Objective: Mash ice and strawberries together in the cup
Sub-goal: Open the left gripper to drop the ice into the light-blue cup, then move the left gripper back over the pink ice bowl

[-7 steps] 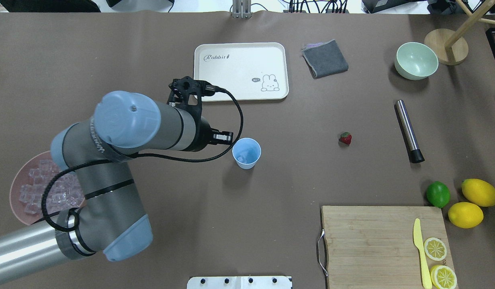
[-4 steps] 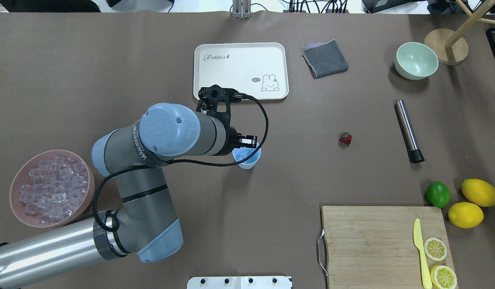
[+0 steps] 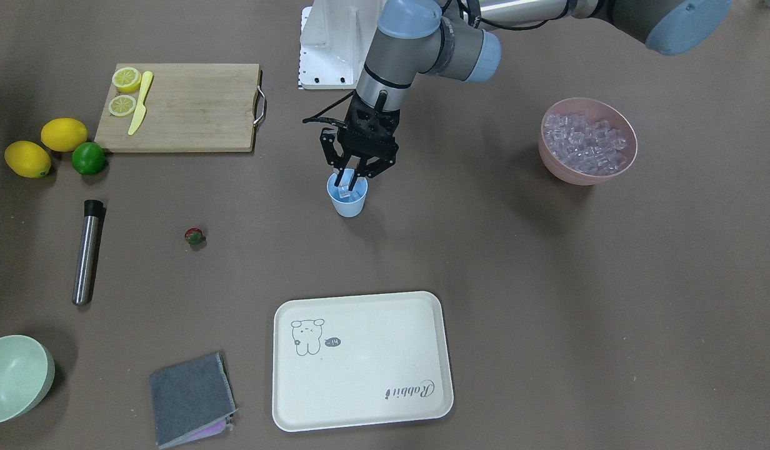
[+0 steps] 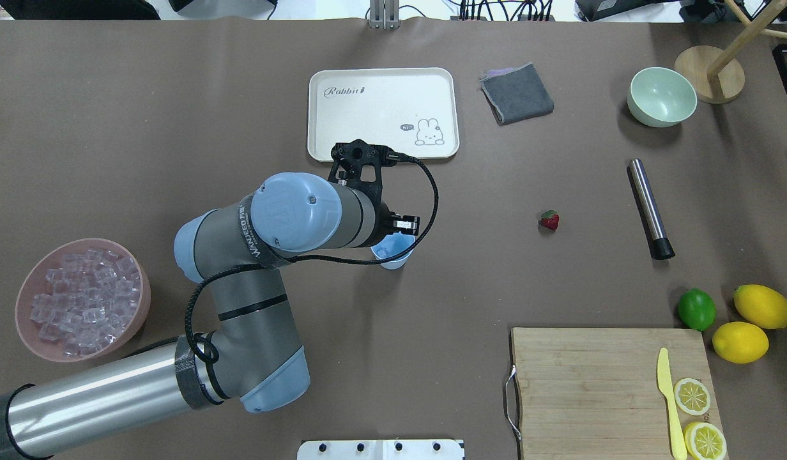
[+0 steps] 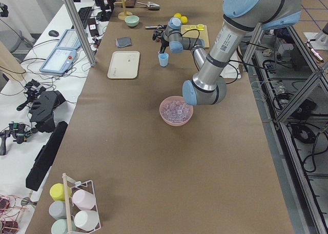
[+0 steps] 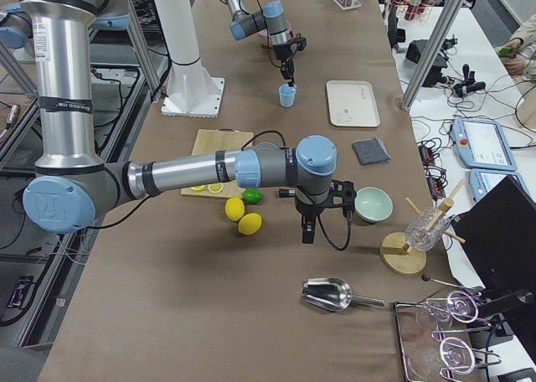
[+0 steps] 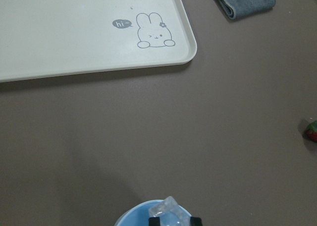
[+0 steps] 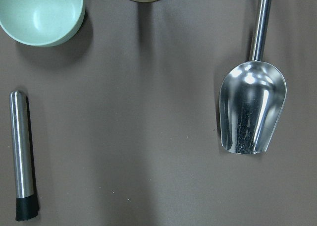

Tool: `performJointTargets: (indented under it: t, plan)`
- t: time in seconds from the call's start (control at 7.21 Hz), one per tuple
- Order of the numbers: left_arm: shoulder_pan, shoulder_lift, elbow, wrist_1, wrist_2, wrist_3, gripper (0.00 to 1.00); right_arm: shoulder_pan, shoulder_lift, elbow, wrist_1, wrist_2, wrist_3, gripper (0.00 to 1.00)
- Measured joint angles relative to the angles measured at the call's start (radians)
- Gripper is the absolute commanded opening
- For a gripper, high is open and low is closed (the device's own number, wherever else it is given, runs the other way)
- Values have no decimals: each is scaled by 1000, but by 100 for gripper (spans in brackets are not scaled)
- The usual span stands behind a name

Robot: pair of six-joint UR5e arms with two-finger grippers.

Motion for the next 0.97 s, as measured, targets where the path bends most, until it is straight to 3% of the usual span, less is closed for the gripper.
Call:
performJointTargets:
  t: [0.28, 0.55, 0.69, 0.97]
  plan:
    - [-3, 14, -30, 27, -6, 2, 98, 0, 8, -2, 0, 1, 3, 100]
    - [-58, 42, -180, 242, -52, 64, 98, 0, 11, -2, 0, 2, 3, 100]
    - [-117, 91, -284, 368, -95, 151, 98, 0, 12, -1, 0, 3, 3, 100]
    - [-243, 247, -434, 459, -175, 258, 98, 0, 13, 0, 0, 5, 4, 100]
